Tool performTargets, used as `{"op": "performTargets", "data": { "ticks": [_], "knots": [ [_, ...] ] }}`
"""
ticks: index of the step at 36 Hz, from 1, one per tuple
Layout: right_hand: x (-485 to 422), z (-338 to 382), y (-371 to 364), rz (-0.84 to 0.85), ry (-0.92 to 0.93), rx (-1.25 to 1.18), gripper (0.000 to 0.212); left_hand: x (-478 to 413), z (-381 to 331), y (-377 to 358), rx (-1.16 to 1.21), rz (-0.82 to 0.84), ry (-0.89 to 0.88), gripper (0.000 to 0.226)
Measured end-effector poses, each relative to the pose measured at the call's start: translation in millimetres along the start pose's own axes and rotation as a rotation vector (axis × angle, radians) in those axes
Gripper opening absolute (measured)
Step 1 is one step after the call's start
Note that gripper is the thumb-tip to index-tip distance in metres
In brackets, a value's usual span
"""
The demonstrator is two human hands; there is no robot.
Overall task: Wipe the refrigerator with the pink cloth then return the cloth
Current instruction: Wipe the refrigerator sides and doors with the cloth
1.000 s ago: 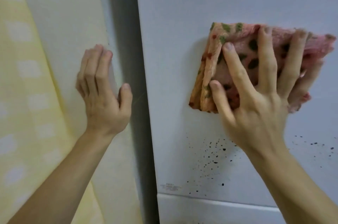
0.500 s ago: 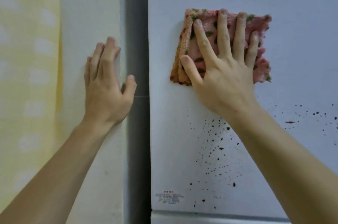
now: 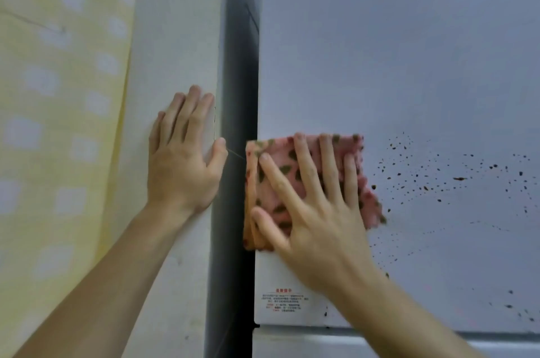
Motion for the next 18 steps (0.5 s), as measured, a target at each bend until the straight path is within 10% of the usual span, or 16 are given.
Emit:
{"op": "performTargets", "data": {
  "ticks": [8,18],
  "knots": [
    [-107.3,-18.1,3.7,-0.037,-0.134,0.039,0.072,2.1,-2.3,-0.8,0.011,-0.002,-0.003,0.067],
    [22.6,19.7,-8.6,-0.071,-0.050,0.016,0.061,15.6,-6.5,3.2,0.097,0.015,0.013,0.058]
  ]
}}
Point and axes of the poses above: each hand's wrist, its own x-axis away from the middle knuckle, its own y-axis out of the back of the hand, z = x × y, the point moved 8 cm from there along -x, towards the middle knuckle
